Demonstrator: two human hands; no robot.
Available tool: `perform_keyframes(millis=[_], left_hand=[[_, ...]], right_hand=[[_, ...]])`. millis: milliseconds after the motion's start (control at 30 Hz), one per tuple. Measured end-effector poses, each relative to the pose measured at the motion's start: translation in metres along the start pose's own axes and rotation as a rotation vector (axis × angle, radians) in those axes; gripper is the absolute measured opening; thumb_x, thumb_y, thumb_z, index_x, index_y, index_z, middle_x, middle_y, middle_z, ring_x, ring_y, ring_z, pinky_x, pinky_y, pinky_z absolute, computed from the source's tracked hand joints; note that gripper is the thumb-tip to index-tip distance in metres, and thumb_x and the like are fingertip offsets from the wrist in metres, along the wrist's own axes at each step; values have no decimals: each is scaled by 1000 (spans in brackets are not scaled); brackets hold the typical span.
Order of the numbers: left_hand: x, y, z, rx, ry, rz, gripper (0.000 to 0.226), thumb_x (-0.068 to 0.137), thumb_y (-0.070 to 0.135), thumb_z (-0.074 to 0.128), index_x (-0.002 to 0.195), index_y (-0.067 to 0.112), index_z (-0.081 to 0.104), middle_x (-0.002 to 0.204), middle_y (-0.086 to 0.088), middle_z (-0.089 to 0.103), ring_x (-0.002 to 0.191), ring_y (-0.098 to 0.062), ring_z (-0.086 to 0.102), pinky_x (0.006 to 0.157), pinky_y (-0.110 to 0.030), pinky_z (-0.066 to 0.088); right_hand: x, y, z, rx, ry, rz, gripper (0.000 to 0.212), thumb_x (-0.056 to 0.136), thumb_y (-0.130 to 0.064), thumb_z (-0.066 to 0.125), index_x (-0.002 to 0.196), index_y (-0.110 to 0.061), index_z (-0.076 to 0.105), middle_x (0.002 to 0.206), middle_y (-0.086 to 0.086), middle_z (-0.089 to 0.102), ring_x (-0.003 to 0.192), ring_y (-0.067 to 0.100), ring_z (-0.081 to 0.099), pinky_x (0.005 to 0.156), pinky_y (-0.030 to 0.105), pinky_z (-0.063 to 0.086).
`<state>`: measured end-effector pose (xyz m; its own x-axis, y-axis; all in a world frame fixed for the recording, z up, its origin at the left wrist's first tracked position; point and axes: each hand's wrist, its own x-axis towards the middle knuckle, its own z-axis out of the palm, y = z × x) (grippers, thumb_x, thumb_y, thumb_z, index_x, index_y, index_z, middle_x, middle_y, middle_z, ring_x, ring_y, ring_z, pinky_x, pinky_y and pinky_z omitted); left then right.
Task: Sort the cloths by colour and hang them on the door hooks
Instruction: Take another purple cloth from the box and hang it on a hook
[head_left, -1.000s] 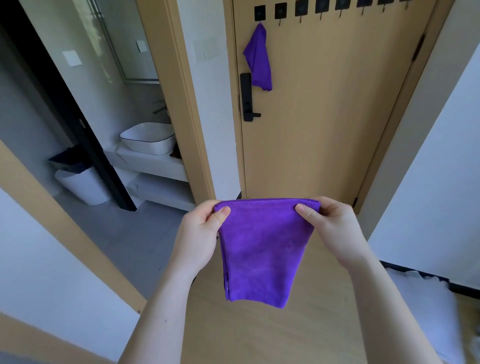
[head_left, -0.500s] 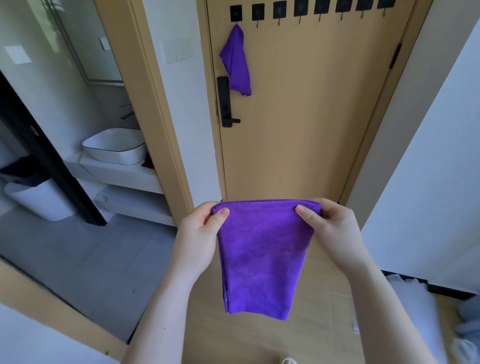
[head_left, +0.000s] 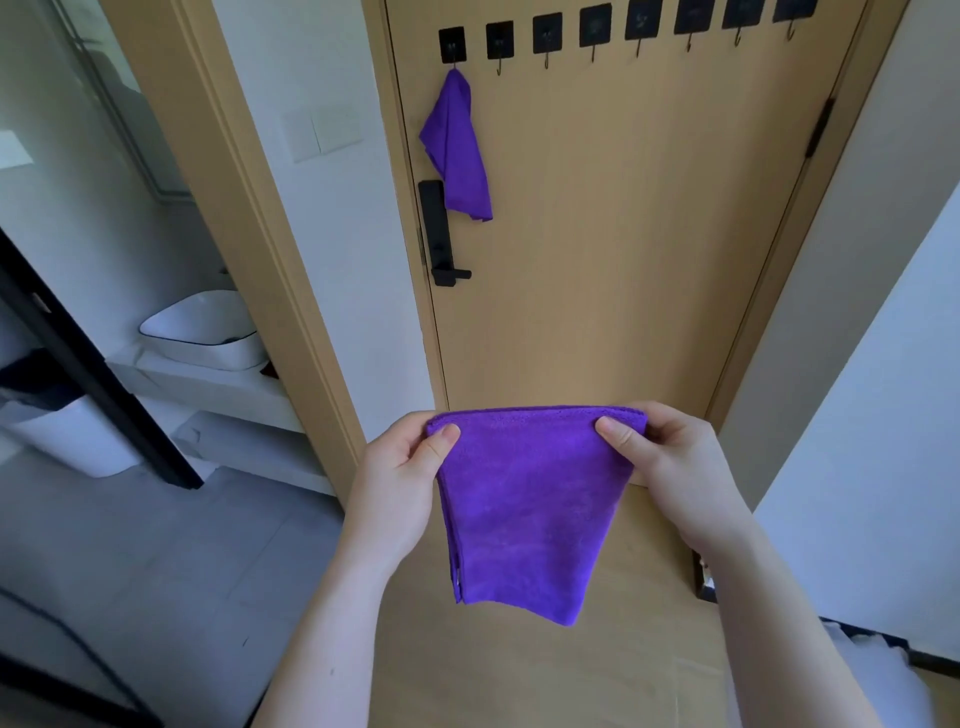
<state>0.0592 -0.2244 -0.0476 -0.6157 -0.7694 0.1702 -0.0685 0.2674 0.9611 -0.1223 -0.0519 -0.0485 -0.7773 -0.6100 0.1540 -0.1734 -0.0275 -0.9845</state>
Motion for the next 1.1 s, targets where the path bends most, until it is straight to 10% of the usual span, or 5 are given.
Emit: perform_keyframes(millis=[1100], left_hand=[[327,-11,37,-124,-88,68,17,103,24,60,99,23,75,97,1,76,99,-24,71,98,-57,54]], right_hand=[[290,5,48,-23,189,-80,4,95,-20,72,95,-20,76,87,-8,77,81,4,70,68,14,51]])
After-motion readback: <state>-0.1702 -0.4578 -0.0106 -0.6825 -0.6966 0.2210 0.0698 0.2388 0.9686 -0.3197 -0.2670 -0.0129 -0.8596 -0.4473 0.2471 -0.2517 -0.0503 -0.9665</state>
